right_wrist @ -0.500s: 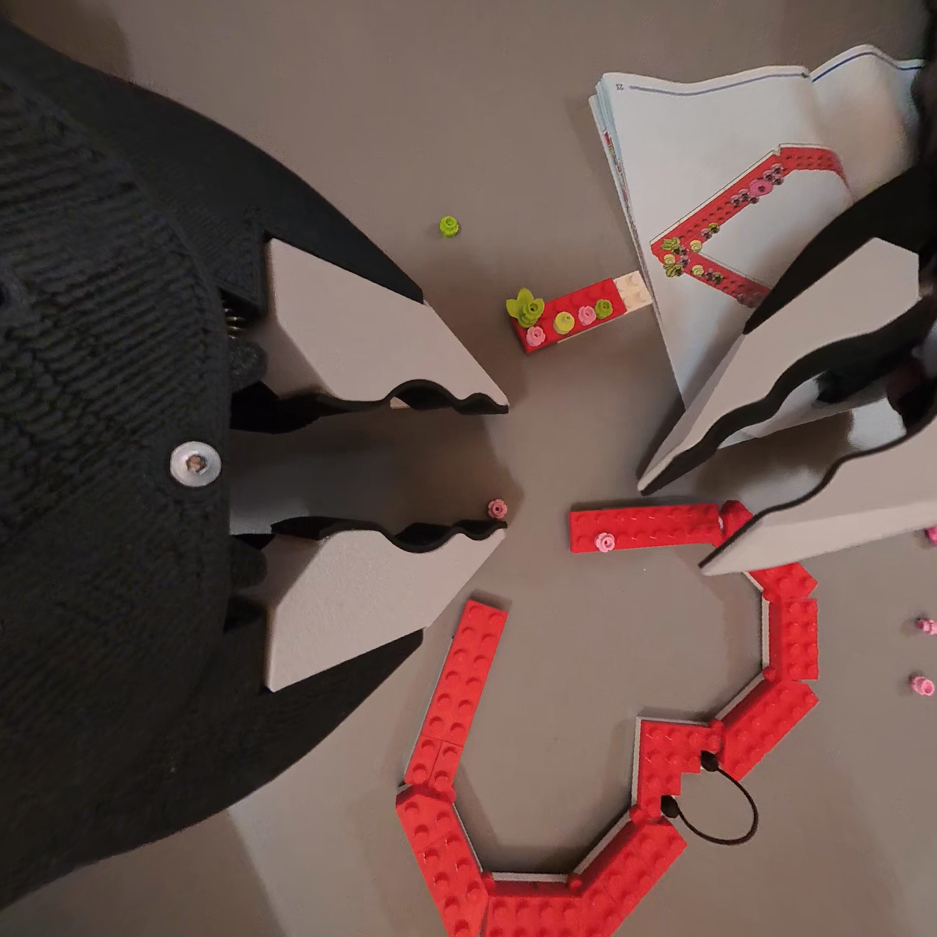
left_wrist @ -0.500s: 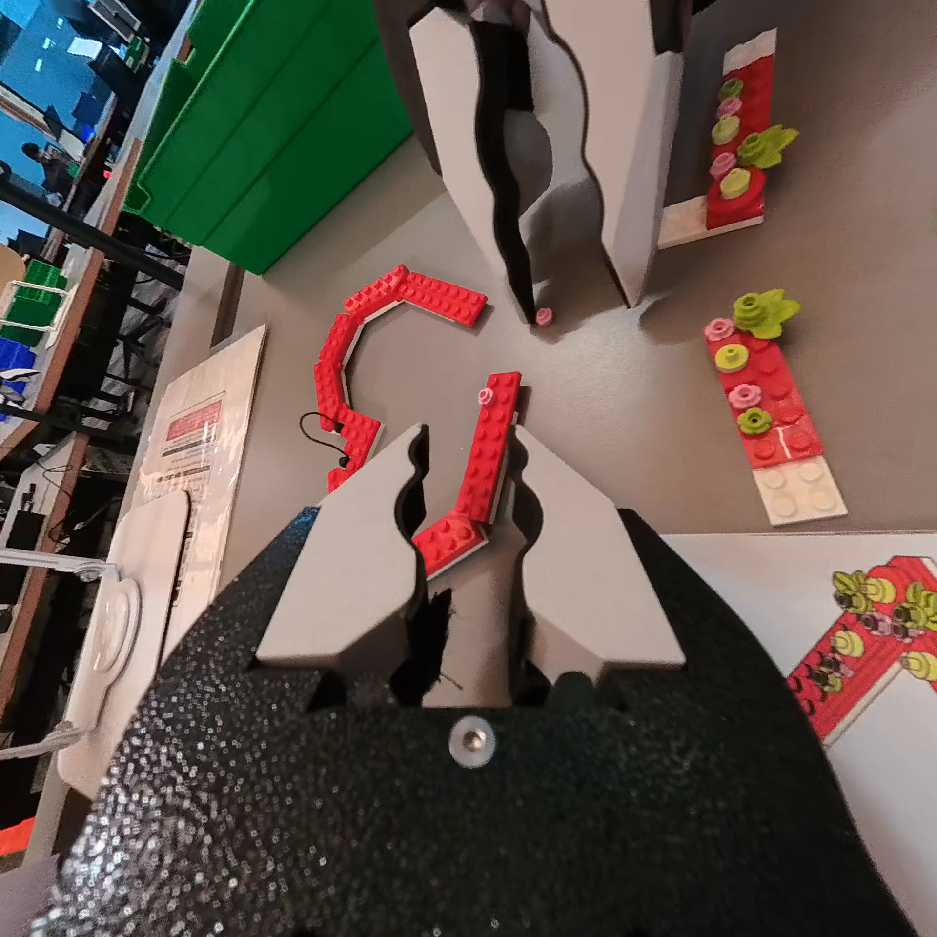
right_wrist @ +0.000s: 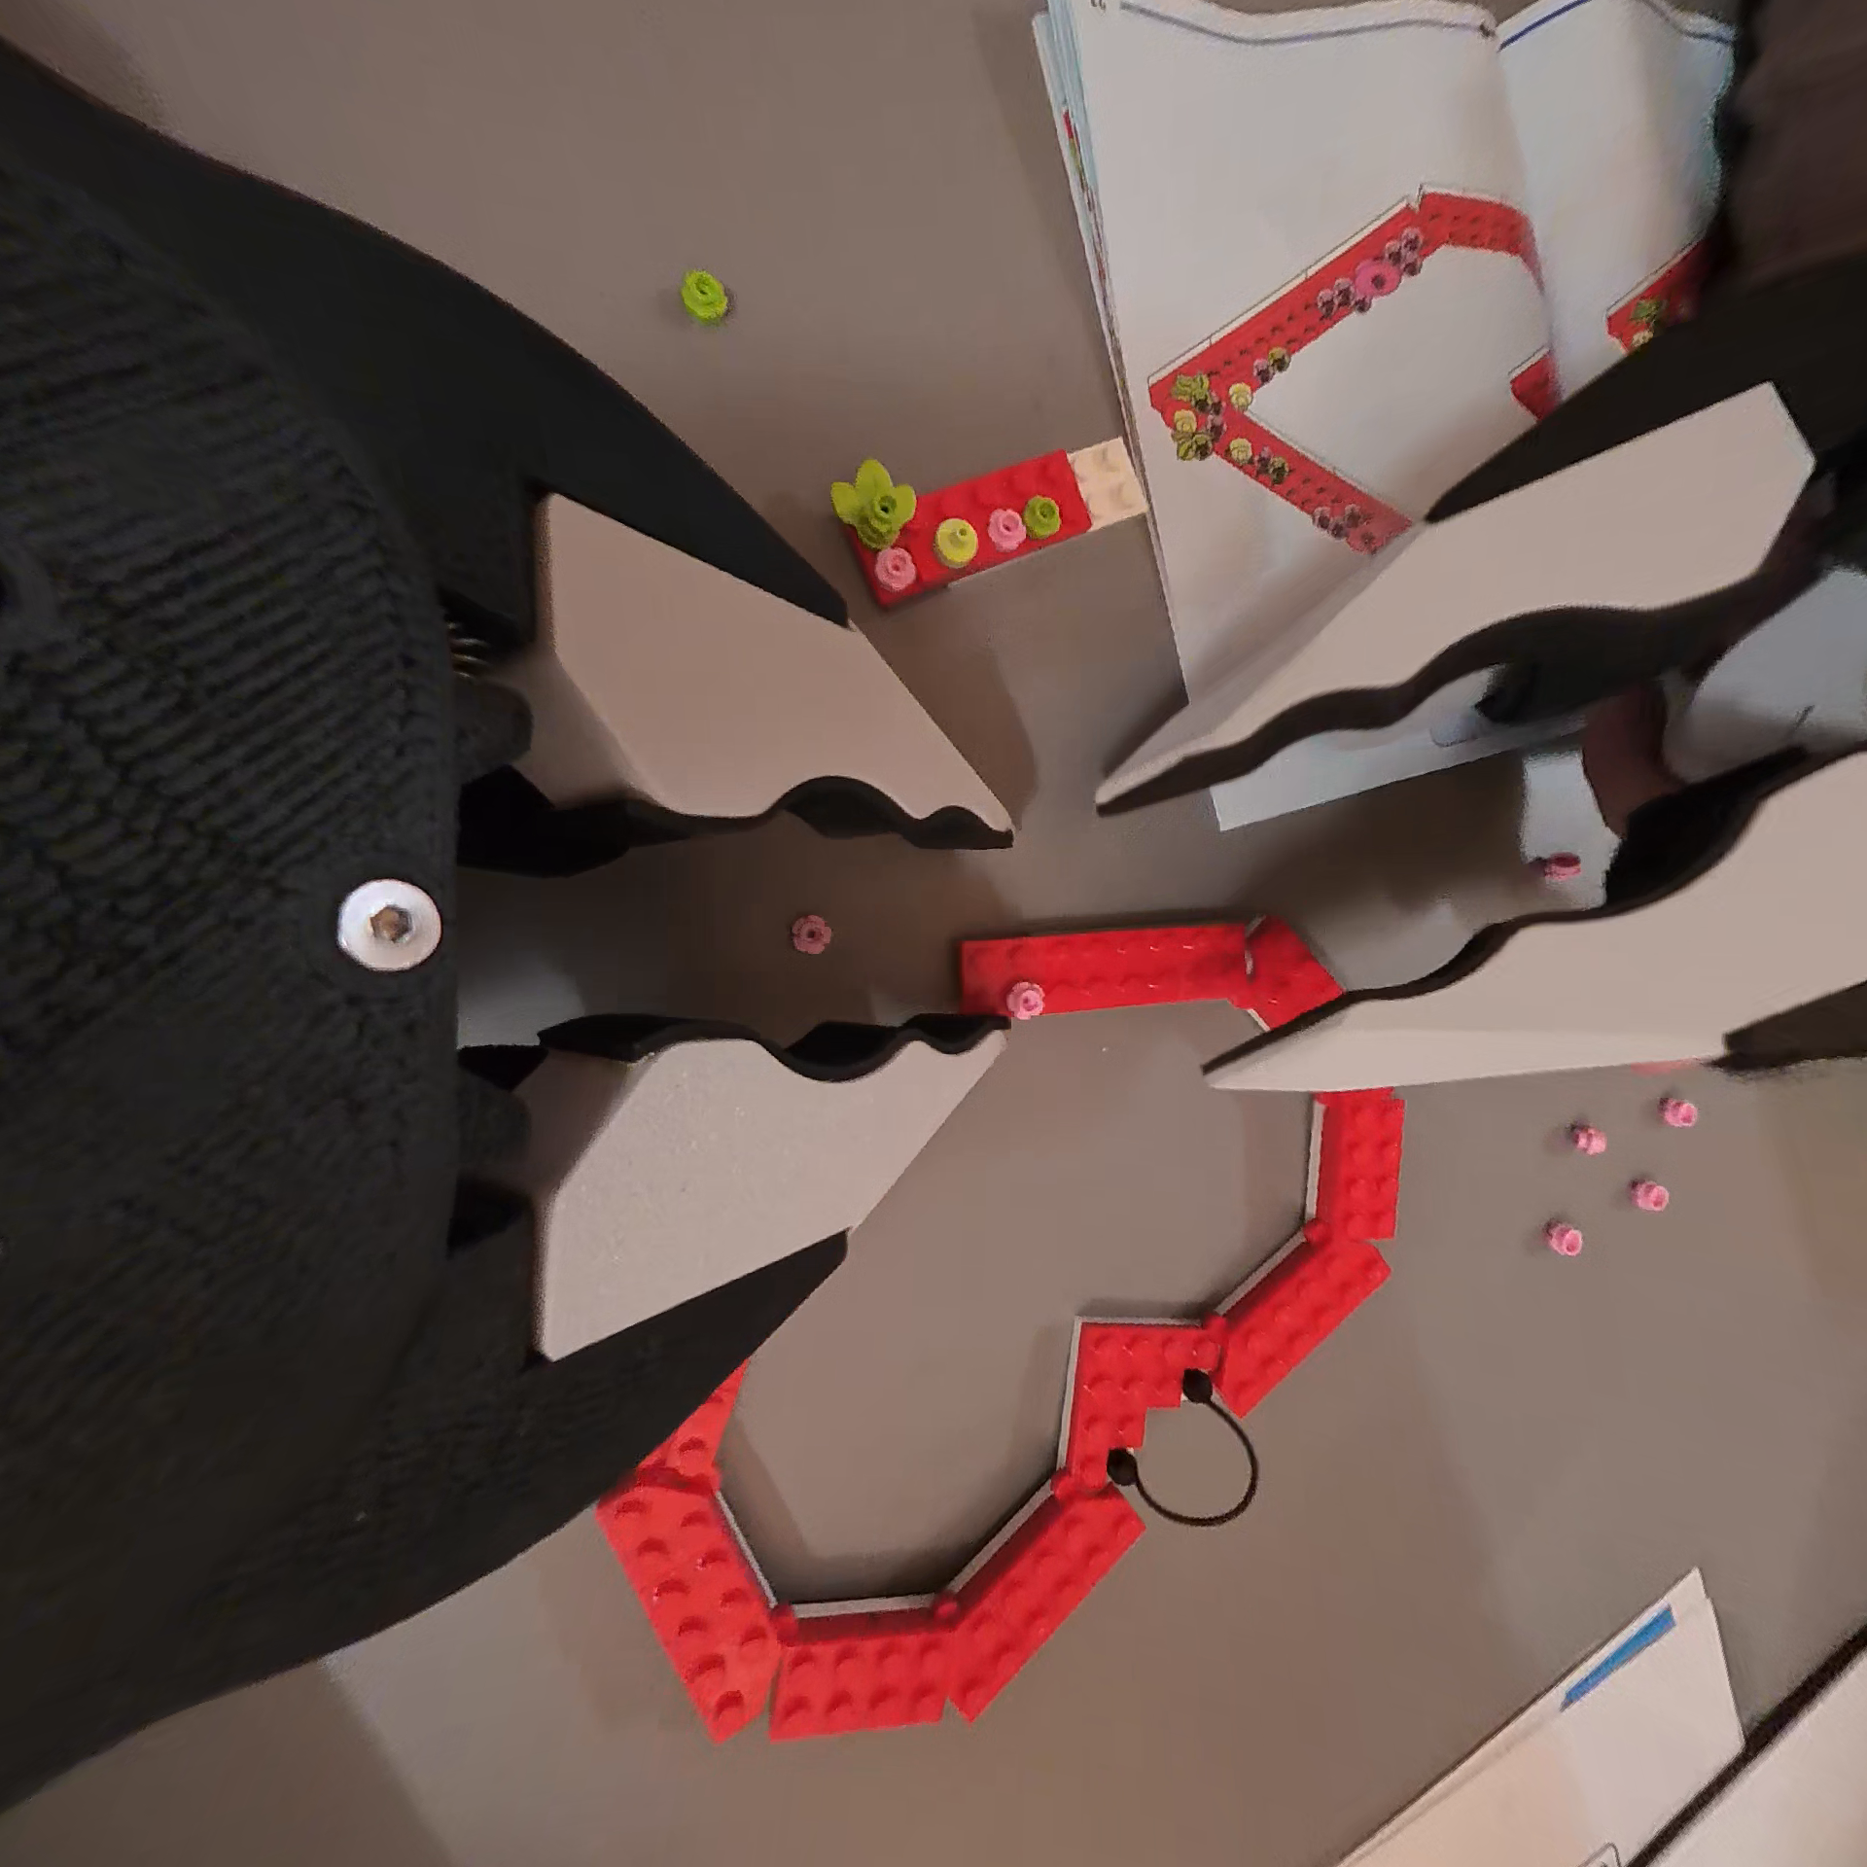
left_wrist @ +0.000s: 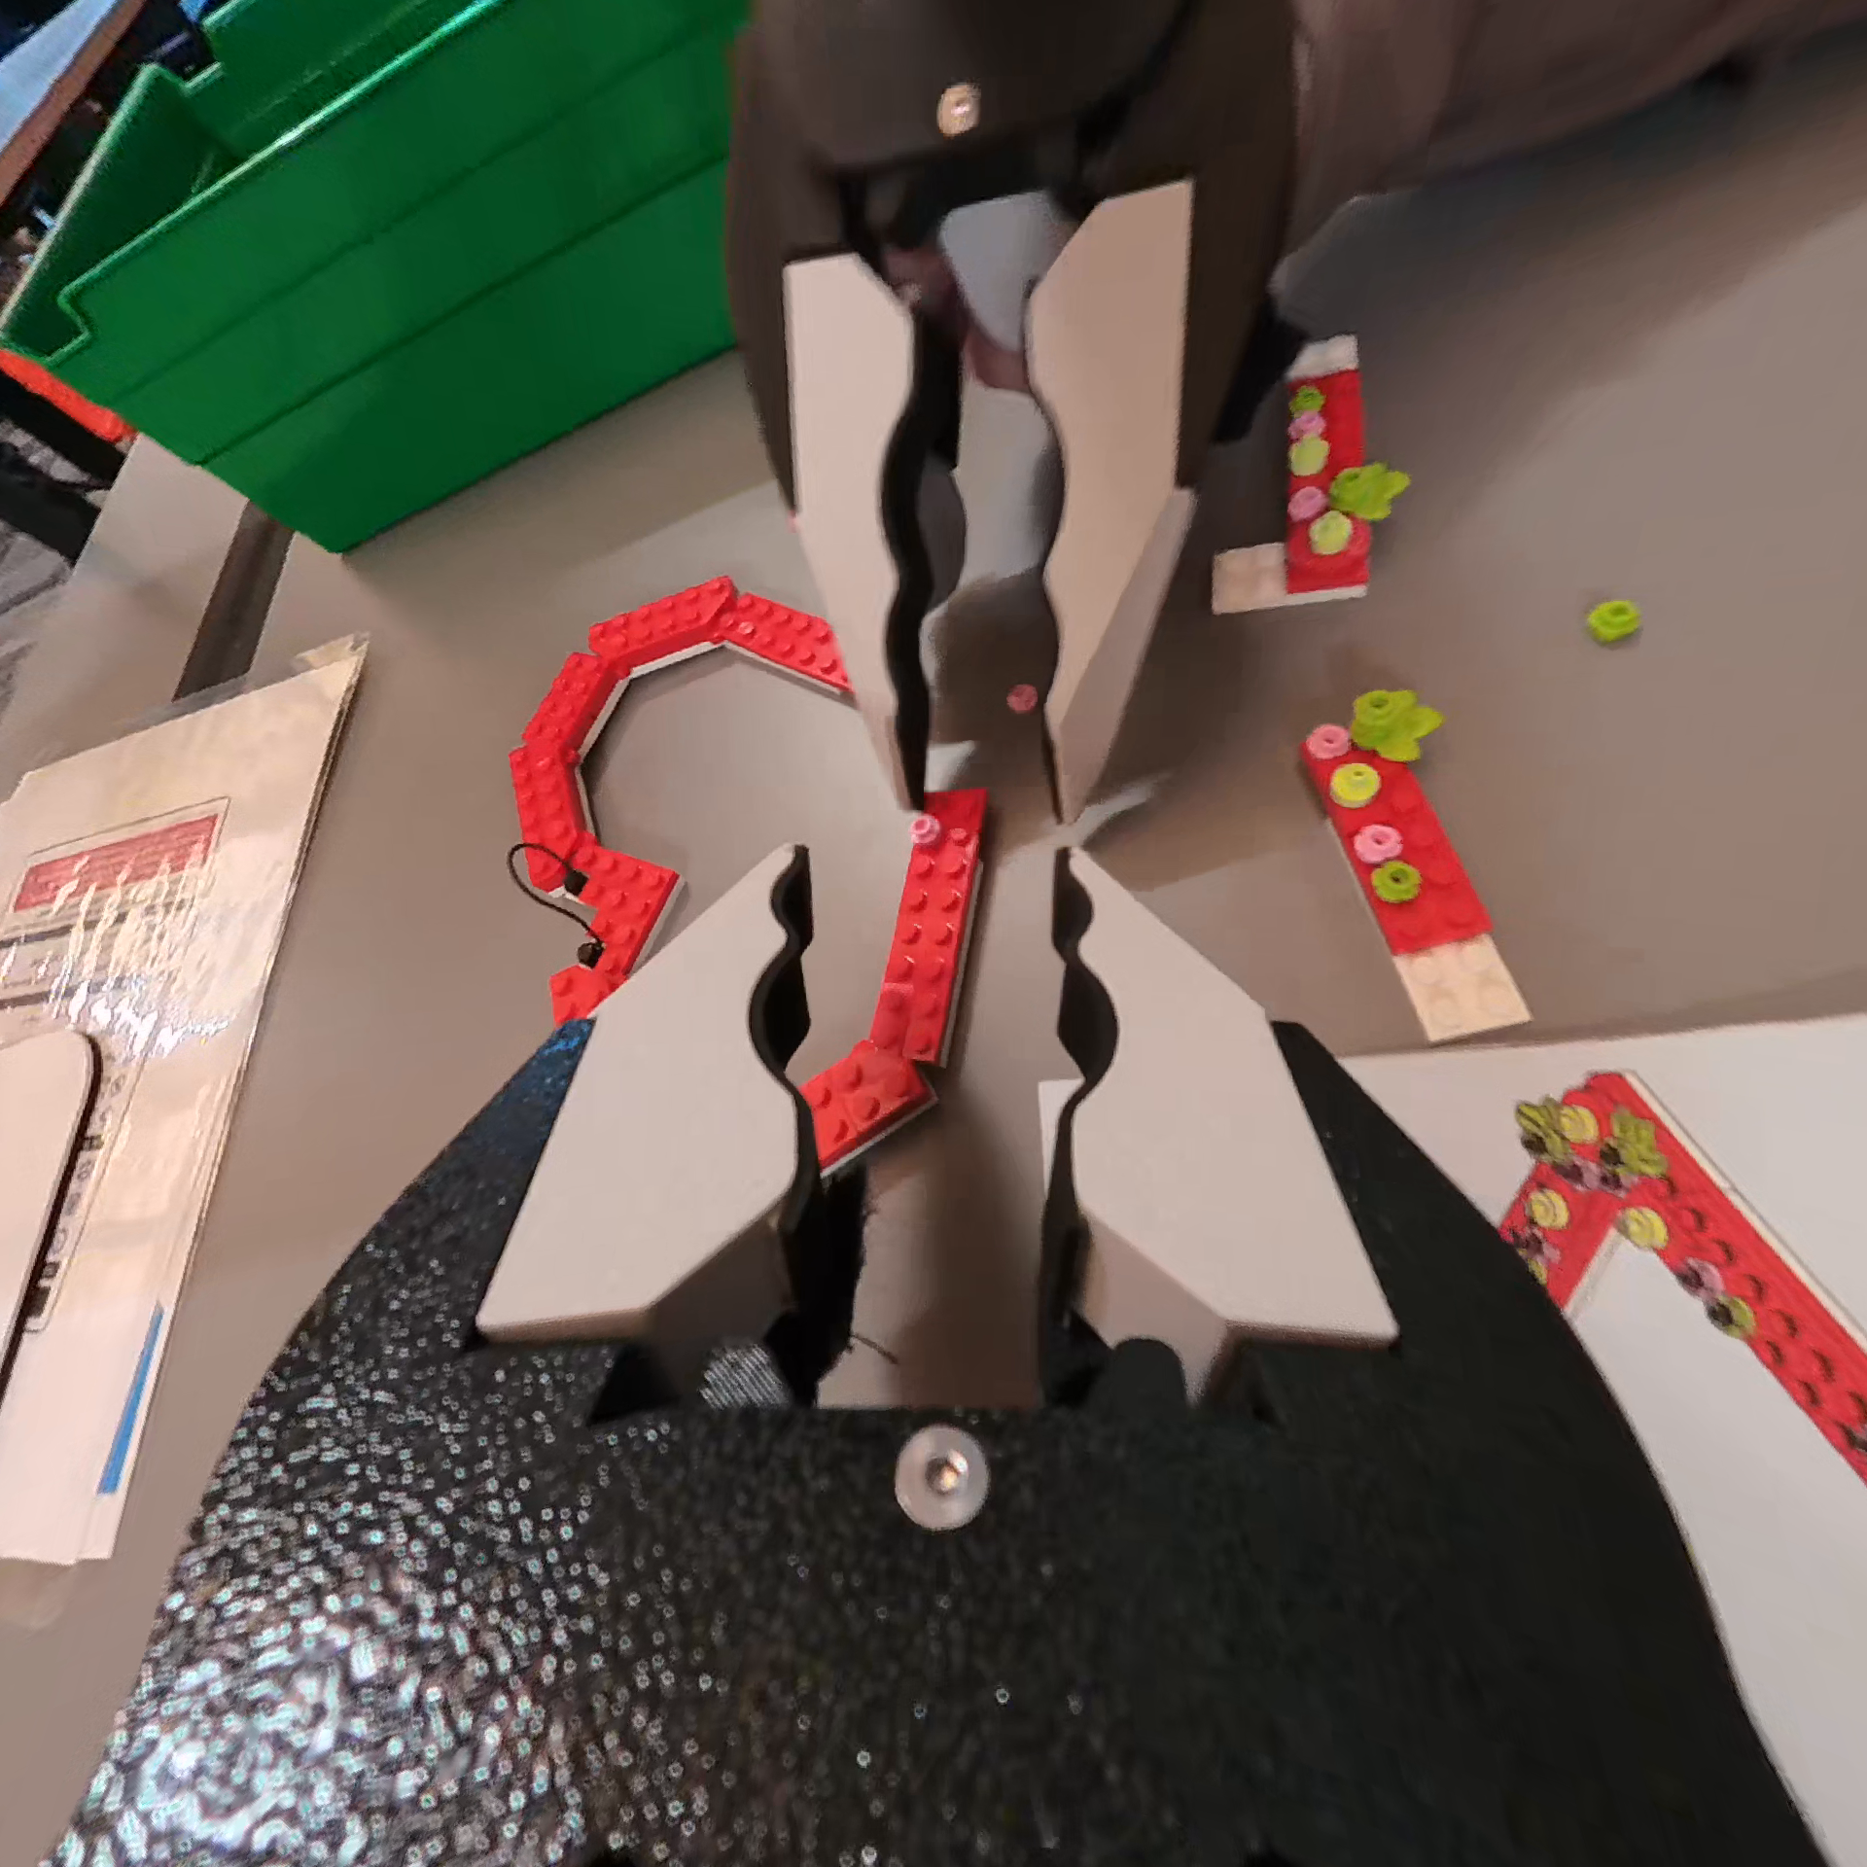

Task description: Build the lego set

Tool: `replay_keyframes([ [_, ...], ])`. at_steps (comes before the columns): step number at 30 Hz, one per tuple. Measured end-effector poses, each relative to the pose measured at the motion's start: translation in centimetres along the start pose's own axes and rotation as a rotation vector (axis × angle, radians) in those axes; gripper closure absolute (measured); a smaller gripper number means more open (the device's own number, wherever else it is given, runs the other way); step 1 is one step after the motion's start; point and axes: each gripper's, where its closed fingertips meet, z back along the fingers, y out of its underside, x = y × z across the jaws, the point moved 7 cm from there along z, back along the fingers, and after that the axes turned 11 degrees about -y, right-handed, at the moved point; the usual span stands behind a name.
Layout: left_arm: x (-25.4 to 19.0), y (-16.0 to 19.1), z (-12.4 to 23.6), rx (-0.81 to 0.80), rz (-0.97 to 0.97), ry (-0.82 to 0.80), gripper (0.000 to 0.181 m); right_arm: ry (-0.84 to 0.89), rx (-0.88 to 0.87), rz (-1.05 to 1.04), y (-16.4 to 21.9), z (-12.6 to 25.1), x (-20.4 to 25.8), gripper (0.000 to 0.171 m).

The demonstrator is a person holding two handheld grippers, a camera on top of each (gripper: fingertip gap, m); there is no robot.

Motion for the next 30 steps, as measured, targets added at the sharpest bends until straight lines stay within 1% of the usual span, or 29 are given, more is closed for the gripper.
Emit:
replay_keyframes([
  [5,-0.6,0.3,-0.2,0.043,-0.111,-0.026,0.135,0.034,0.024,-0.002,-0.4,-0.4,-0.5,0.152],
  [7,-0.8,0.6,-0.4,0.072,-0.182,-0.061,0.137,0.039,0.018,-0.010,-0.4,-0.4,-0.6,0.157],
  [9,-1.0,0.6,-0.5,0.080,-0.247,-0.100,0.140,0.034,0.007,-0.022,-0.4,-0.3,-0.7,0.158],
  [10,-1.0,0.6,-0.4,0.083,-0.271,-0.114,0.141,0.038,-0.004,-0.025,-0.5,-0.3,-0.7,0.155],
  [13,-1.0,0.6,-0.4,0.087,-0.306,-0.129,0.142,0.046,-0.028,-0.026,-0.7,-0.1,-0.8,0.137],
  [15,-1.0,0.7,-0.3,0.084,-0.297,-0.124,0.143,0.028,-0.013,-0.039,-0.5,-0.2,-0.8,0.134],
  [20,-0.9,0.8,-0.3,0.085,-0.296,-0.130,0.141,-0.007,0.011,-0.062,-0.3,-0.9,-0.7,0.150],
  [23,-1.0,0.7,0.1,0.088,-0.369,-0.133,0.140,-0.037,-0.012,-0.094,-0.4,-0.9,-0.6,0.157],
  [28,-1.5,0.6,0.3,0.079,-0.509,-0.172,0.141,-0.100,-0.123,-0.151,-1.0,0.1,-0.4,0.157],
  [30,-1.7,0.6,0.4,0.062,-0.603,-0.219,0.153,-0.121,-0.162,-0.169,-1.1,0.5,-0.4,0.157],
])
